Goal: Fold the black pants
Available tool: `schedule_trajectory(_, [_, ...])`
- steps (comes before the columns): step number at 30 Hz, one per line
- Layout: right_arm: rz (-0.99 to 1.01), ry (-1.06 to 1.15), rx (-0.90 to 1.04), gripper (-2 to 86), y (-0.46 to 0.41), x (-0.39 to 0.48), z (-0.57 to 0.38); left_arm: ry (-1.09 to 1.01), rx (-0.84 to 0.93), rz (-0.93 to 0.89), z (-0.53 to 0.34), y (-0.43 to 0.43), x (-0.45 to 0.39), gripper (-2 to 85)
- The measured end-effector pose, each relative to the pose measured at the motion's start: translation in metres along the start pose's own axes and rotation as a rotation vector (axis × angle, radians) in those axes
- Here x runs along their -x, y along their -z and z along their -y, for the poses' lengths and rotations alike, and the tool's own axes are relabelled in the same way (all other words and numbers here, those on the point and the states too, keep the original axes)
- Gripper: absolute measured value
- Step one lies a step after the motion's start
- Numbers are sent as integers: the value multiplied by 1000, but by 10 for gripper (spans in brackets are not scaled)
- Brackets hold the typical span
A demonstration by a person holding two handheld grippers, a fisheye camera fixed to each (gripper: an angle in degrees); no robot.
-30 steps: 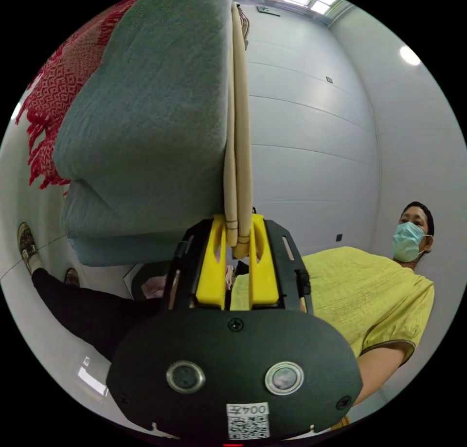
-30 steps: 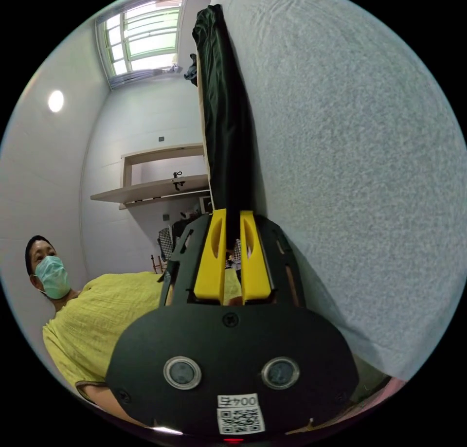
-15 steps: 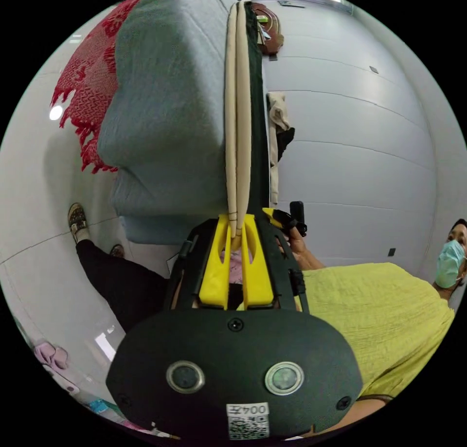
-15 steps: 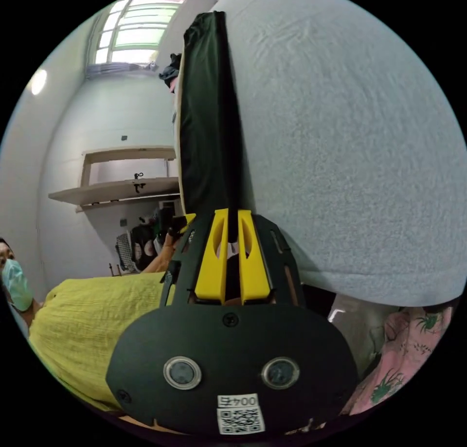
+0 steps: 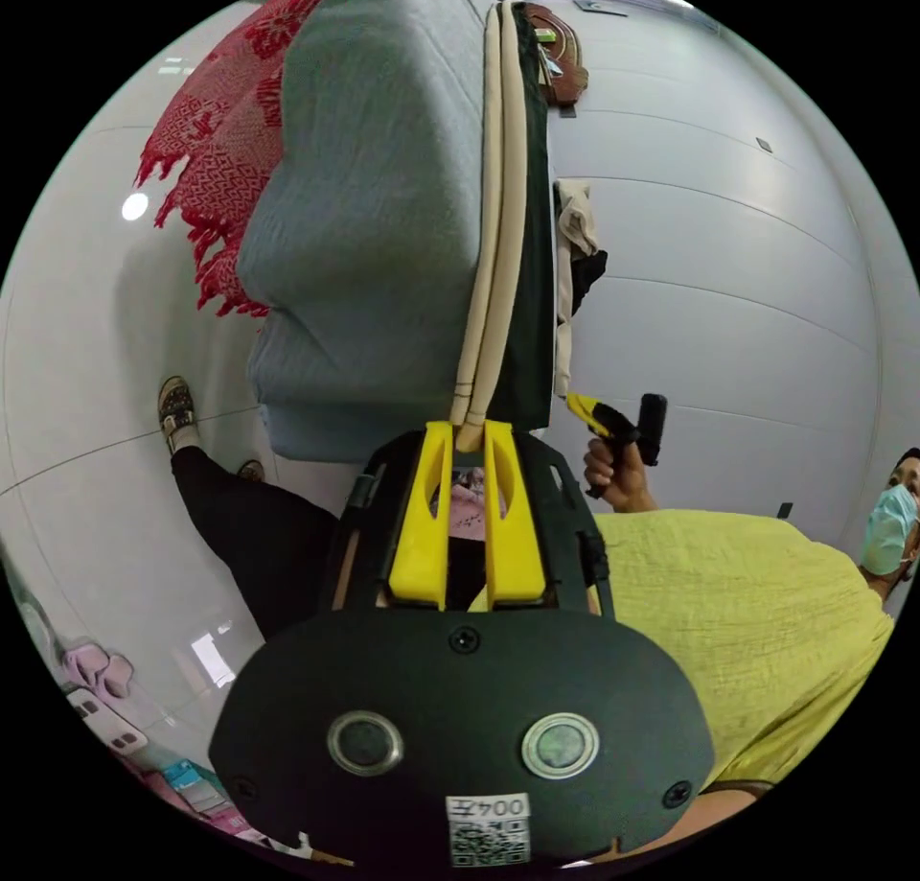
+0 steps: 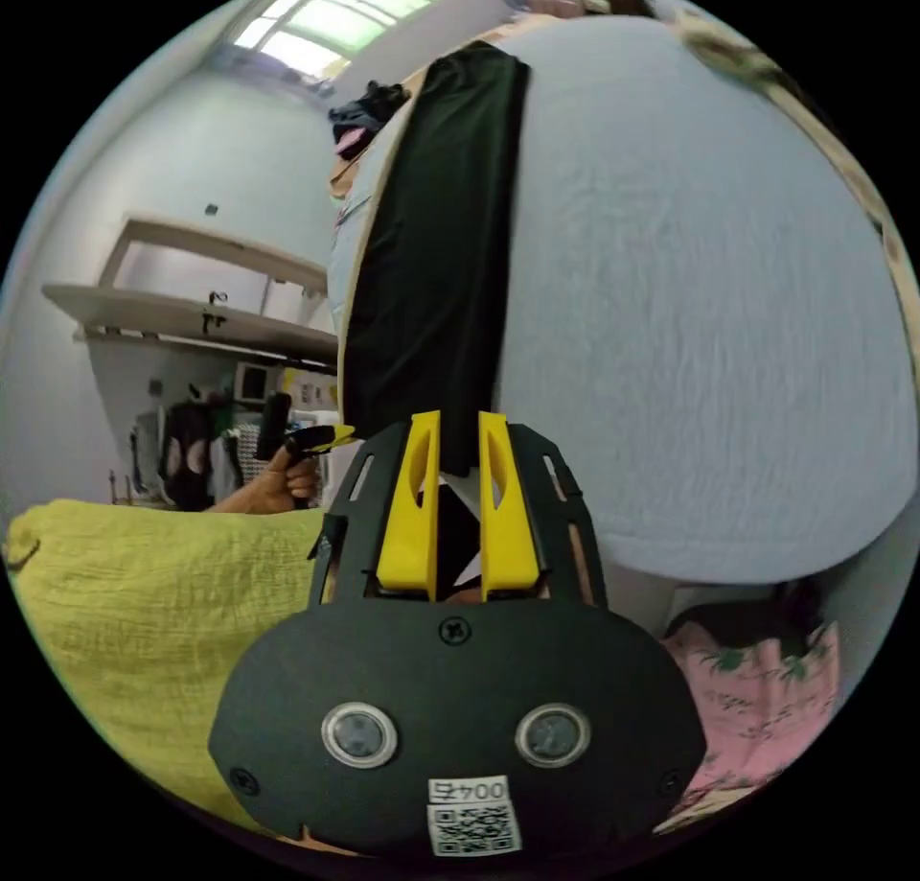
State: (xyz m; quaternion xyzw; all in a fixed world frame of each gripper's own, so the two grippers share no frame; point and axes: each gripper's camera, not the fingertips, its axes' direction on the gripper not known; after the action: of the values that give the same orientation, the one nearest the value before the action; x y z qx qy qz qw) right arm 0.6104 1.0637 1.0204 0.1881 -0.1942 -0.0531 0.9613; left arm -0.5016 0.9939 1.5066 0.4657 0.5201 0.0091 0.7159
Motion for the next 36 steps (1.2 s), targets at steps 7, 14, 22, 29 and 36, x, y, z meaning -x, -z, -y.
schedule_trajectory(7, [-375,340,153,92,-92,132,79,-124,-105,236,-6,-8,-47,49])
schedule_trajectory(14, [-585,424,332,86,-185,194,129,-479,-5,586,86,-111,-156,49])
schedule_trajectory(22, [-578,400,326,71,-222,223,159,-597,211,936,175,-261,-181,22])
schedule_trajectory(29, [-574,374,299,40,-244,234,182,-566,262,970,196,-329,-165,7])
schedule_trajectory(36, [-534,302,380,12,-262,235,216,-584,295,1033,202,-381,-168,3])
